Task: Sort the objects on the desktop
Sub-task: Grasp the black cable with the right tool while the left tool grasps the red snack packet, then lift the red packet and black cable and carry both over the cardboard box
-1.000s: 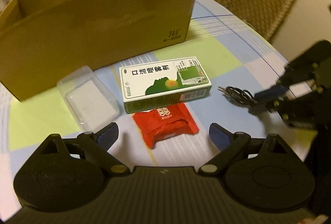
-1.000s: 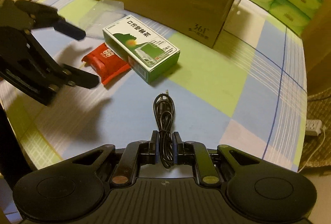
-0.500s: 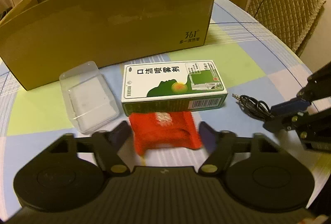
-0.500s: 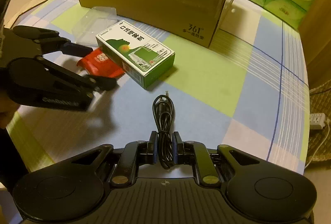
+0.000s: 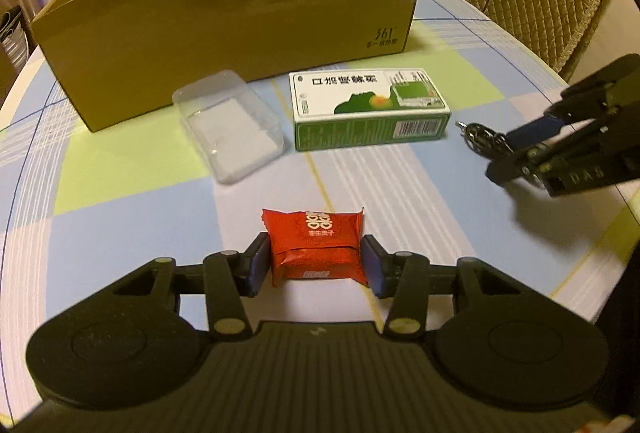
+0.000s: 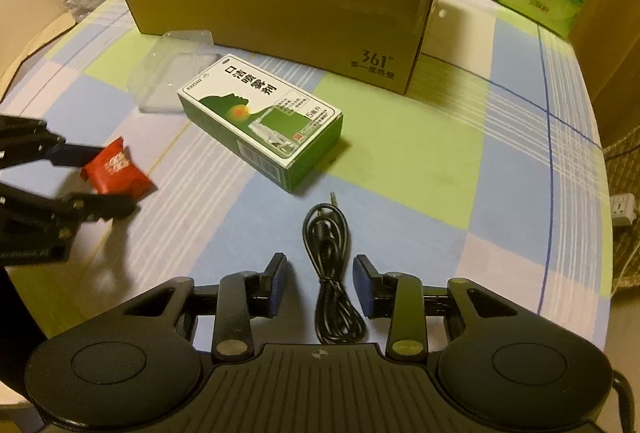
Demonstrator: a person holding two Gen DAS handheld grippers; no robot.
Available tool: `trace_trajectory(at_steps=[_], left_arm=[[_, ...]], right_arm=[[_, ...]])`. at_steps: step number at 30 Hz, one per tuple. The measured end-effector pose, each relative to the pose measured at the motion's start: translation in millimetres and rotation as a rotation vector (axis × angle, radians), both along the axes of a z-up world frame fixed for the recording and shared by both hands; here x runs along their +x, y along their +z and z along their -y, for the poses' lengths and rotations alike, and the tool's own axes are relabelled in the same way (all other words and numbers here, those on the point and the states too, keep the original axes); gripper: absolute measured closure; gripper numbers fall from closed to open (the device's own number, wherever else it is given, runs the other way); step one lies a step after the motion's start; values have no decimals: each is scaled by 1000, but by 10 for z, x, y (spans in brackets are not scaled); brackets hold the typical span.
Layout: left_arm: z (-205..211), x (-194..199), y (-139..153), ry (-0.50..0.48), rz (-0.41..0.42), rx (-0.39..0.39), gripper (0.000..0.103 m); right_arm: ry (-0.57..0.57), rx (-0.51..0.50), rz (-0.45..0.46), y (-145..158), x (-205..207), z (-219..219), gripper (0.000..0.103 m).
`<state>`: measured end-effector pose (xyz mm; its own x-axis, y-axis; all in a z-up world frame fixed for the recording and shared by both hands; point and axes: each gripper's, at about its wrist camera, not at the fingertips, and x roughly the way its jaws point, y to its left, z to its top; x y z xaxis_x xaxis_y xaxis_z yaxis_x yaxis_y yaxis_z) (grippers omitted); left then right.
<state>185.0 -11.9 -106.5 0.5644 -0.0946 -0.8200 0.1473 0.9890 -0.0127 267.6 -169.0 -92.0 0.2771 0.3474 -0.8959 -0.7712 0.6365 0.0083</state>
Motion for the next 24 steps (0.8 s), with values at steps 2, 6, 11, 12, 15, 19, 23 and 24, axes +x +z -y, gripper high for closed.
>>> trace_trajectory(at_steps=[2, 6, 11, 12, 15, 19, 23, 24], left_arm=[[4, -18, -5, 0, 1, 0, 60], [-14, -63, -2, -5, 5, 3, 60], [-7, -69, -5, -8, 11, 5, 58], [-5, -70, -5, -8, 11, 6, 57], [-6, -68, -7, -7, 16, 4, 55], [-4, -90, -15, -10, 31, 6, 53], [-21, -101, -10, 0, 37, 8, 51], [-27, -102, -10, 4, 39, 10, 51]], right_arm=[[-7, 3, 0, -2, -9, -16, 69], [-20, 14, 0, -6, -25, -28, 69], [-30, 21, 4, -8, -34, -31, 69], [-31, 21, 6, -9, -37, -31, 69], [-34, 23, 8, -8, -42, -34, 69], [-36, 26, 13, -5, -53, -34, 69], [-34, 32, 16, -5, -66, -40, 69], [-32, 35, 16, -6, -74, -44, 69]])
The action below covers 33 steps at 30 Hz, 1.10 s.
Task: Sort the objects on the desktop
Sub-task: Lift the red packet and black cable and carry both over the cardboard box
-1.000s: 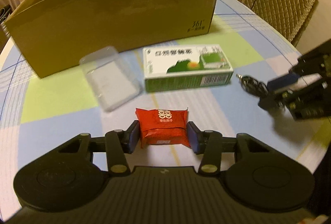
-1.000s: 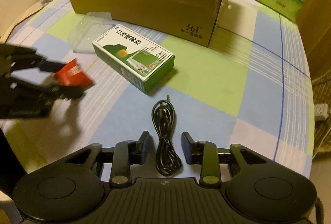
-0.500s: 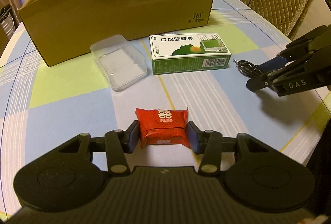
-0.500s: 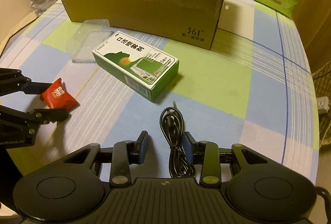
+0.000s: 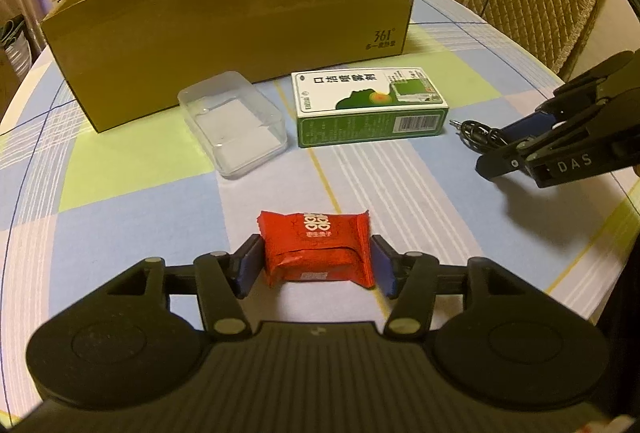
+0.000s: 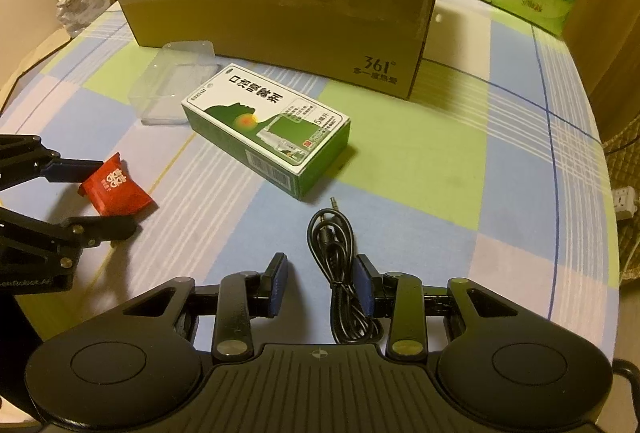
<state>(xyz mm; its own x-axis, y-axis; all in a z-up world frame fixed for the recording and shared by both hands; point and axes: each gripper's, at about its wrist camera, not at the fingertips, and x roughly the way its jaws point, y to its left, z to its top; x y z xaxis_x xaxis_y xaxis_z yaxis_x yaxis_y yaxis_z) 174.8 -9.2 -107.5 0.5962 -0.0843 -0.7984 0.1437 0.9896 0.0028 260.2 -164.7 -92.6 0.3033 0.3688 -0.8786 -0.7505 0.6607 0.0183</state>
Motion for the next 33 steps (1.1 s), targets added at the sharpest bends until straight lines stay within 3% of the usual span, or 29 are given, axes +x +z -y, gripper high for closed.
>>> trace_trajectory(at_steps=[7, 14, 21, 26, 28, 33], left_arm=[[-33, 17, 1, 10, 6, 7, 49], [-64, 42, -19, 17, 8, 13, 36], [-102, 60, -24, 25, 3, -2, 32], [-100, 69, -25, 20, 4, -1, 32], [-103, 69, -25, 23, 5, -1, 33], [-67, 61, -14, 15, 11, -5, 46]], right_arm=[[2, 10, 10, -5, -41, -17, 69], [6, 23, 18, -16, -64, -20, 69], [-5, 37, 32, -28, -27, -33, 69], [6, 36, 41, -33, -22, -38, 69], [6, 36, 41, -31, -30, -38, 77], [-26, 37, 42, -21, -63, -29, 82]])
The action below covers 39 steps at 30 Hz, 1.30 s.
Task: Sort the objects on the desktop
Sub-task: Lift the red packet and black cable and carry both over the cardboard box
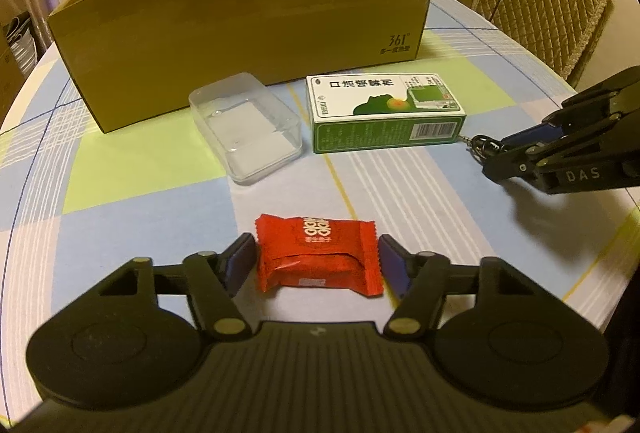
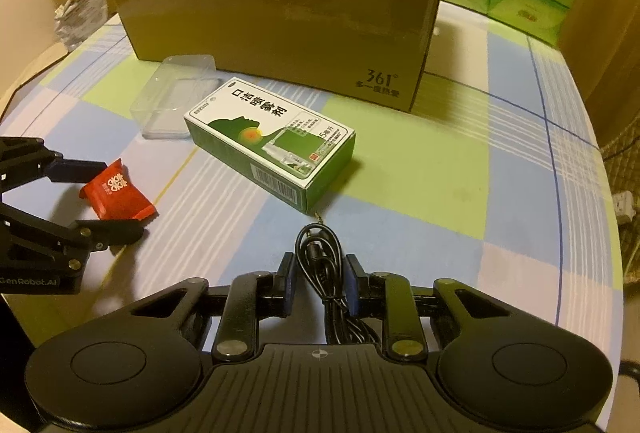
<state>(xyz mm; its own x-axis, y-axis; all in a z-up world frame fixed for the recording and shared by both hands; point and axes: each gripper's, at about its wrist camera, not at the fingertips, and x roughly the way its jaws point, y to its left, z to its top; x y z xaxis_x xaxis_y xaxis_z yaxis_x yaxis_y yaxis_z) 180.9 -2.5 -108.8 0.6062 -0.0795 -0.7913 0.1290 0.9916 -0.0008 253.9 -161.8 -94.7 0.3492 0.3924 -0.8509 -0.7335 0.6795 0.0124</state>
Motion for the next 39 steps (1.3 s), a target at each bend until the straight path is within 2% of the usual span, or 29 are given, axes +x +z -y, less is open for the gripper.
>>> trace_trajectory(at_steps=[2, 3, 8, 19, 31, 39], left_arm=[[19, -5, 11, -7, 0, 2, 52], [23, -11, 16, -7, 2, 4, 60], [31, -64, 63, -11, 6, 4, 67], [5, -213, 319, 5, 60, -15, 68], [-130, -198, 706, 34, 130, -23, 68], [-335, 59, 1116, 43, 202, 10, 68]], right_arm=[[-12, 2, 1, 6, -28, 8, 83], [-19, 6, -2, 11, -42, 13, 83], [-69, 59, -19, 72, -121, 83, 83], [-167, 189, -43, 374, -287, 239, 83], [-157, 245, -4, 717, -291, 158, 83], [-121, 291, 59, 1107, -96, -35, 83]])
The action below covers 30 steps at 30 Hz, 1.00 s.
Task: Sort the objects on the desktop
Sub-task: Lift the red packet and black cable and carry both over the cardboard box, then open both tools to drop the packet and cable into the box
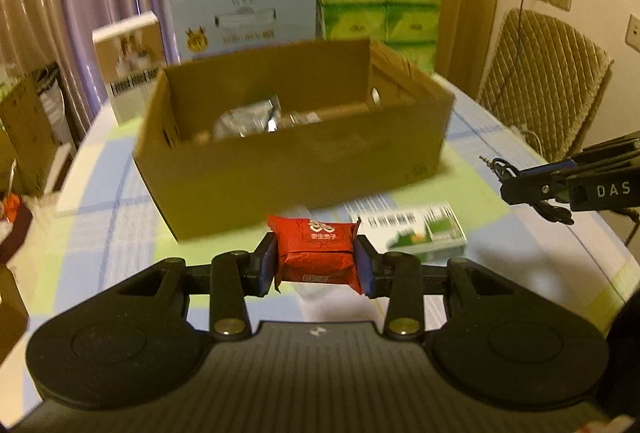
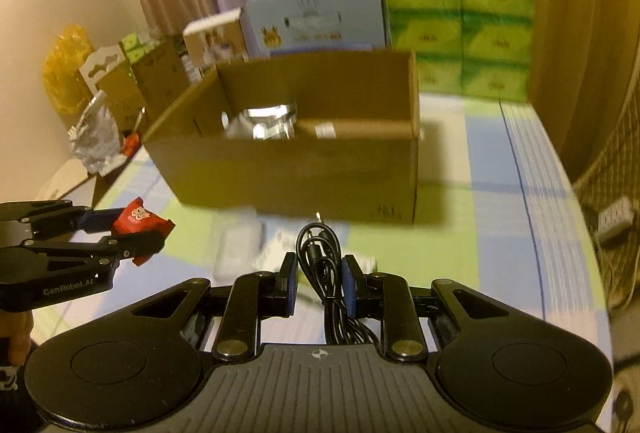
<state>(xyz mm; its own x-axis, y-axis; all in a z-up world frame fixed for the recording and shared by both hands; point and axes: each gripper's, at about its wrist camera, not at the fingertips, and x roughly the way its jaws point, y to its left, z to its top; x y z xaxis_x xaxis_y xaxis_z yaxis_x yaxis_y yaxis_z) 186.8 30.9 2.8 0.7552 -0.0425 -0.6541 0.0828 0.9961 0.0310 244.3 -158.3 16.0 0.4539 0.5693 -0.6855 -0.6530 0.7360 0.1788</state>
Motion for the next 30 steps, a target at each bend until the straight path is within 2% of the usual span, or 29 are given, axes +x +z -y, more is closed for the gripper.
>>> trace_trajectory(at_steps=[7, 17, 30], left_arm=[[-143, 287, 339, -3, 48, 28, 68], [-194, 701, 539, -37, 65, 64, 68], [-488, 1429, 630, 25, 47, -59, 67]], right_arm=[[39, 20, 77, 351, 222, -265, 83], [66, 8, 124, 572, 609, -619, 83], [28, 7, 103, 562, 1273, -897, 83]])
